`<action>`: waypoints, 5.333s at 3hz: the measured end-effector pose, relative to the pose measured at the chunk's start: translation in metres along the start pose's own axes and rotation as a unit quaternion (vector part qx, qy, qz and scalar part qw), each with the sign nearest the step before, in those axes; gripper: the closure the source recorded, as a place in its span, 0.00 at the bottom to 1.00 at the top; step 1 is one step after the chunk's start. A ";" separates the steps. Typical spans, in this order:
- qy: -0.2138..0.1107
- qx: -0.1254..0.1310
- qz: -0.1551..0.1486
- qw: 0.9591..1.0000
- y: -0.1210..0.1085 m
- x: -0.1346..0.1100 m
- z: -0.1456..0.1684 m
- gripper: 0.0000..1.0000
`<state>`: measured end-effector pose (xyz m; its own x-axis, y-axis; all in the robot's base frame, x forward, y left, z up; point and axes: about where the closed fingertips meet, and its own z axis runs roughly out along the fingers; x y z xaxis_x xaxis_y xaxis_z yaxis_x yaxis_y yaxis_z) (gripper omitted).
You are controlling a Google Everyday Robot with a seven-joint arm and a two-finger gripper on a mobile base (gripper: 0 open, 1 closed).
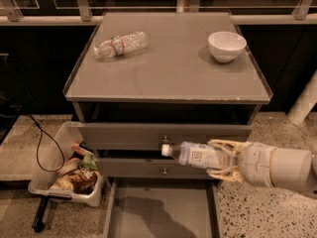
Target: Pick blue plastic bottle from bottom drawer and place on counter
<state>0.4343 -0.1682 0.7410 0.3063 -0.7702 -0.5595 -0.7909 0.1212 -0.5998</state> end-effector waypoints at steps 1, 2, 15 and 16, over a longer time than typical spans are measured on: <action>0.000 0.000 0.000 1.000 0.000 0.000 -0.001 1.00; -0.005 0.008 -0.003 1.000 0.000 -0.006 -0.007 1.00; -0.065 0.070 0.212 0.973 -0.288 -0.042 0.128 1.00; -0.065 0.069 0.212 0.973 -0.288 -0.042 0.128 0.83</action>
Offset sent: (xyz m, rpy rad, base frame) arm -0.0118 -0.0040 0.0167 0.0229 -0.0416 -0.0078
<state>0.7170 -0.0901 0.8639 0.0405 -0.5480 -0.8355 -0.7844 0.5005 -0.3664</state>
